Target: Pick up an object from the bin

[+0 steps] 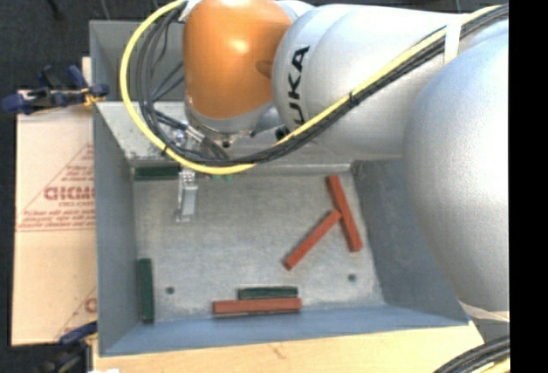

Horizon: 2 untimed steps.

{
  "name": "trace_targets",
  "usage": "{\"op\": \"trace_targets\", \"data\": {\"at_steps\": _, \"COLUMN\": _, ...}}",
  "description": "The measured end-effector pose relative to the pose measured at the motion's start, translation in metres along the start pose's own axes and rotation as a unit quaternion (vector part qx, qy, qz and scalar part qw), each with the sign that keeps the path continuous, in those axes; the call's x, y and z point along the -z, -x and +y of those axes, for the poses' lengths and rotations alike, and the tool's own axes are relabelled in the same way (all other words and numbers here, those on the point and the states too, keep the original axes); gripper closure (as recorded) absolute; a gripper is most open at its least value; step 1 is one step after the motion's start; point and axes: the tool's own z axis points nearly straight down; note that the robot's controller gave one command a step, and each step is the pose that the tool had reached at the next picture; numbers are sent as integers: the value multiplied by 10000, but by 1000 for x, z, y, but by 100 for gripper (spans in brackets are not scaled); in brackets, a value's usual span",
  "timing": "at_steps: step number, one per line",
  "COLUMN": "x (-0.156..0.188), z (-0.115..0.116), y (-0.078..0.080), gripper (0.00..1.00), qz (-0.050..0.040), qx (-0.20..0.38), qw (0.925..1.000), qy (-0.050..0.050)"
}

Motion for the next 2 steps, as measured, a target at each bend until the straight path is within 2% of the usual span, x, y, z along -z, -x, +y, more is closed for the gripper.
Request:
{"op": "trace_targets", "data": {"at_steps": 1, "x": -63, "z": -44, "y": 57, "gripper": 0, "qz": -36, "qx": 431, "qw": 9991, "qy": -17}}
{"op": "trace_targets", "data": {"at_steps": 2, "x": -150, "z": -83, "y": 42, "gripper": 0, "qz": 0, "qx": 18, "qw": 10000, "qy": -10}}
